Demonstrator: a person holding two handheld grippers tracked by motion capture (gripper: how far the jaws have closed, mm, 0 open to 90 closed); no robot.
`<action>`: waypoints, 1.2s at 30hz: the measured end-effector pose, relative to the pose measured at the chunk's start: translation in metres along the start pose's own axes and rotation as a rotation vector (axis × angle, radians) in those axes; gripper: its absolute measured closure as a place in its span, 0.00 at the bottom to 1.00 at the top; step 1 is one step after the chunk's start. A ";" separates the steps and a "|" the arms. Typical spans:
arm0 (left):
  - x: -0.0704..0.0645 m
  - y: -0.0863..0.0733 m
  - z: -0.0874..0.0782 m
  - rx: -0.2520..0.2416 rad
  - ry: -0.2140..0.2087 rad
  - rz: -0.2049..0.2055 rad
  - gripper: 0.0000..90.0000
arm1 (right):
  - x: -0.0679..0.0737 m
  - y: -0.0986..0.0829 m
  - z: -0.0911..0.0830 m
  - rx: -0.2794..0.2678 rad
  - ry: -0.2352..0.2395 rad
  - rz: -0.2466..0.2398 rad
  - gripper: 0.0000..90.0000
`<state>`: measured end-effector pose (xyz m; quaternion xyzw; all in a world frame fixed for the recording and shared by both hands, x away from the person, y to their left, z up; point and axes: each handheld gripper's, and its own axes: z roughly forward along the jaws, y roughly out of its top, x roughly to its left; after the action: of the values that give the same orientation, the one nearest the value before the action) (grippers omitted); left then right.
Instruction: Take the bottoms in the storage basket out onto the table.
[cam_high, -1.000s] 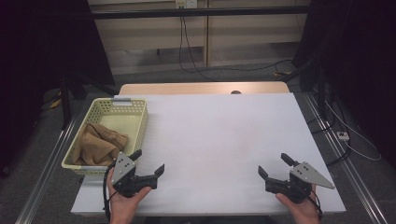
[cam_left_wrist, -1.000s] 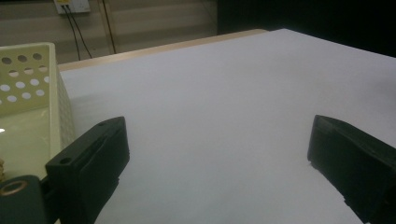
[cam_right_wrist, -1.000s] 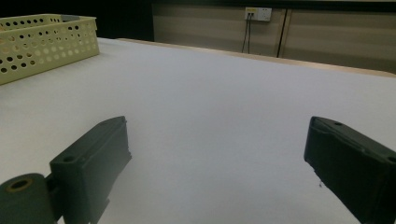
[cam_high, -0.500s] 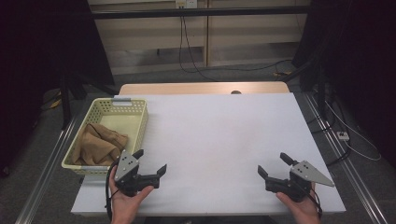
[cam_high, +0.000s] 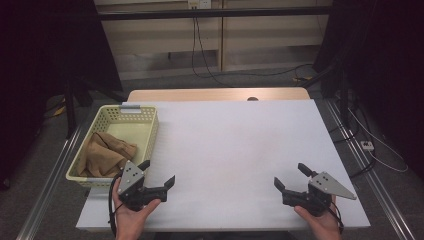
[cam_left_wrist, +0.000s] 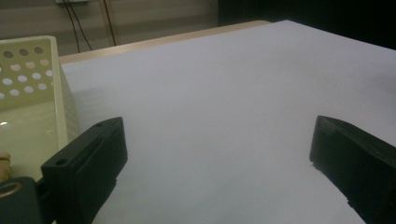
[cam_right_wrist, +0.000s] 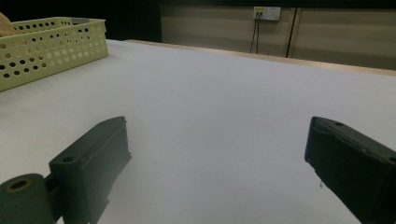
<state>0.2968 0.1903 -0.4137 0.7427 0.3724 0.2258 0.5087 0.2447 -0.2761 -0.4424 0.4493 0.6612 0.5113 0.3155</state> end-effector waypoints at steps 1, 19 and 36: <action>-0.001 0.002 -0.001 0.007 -0.007 0.003 0.05 | 0.000 0.000 0.000 0.001 0.002 0.002 0.07; 0.005 0.013 -0.011 -0.008 0.017 0.031 0.05 | -0.002 -0.001 -0.002 0.007 -0.004 0.017 0.06; 0.022 0.026 -0.029 -0.026 0.047 0.005 0.07 | -0.002 -0.003 0.000 0.024 0.004 0.021 0.06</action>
<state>0.2981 0.2191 -0.3797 0.7313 0.3793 0.2496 0.5089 0.2447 -0.2781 -0.4450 0.4587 0.6632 0.5076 0.3035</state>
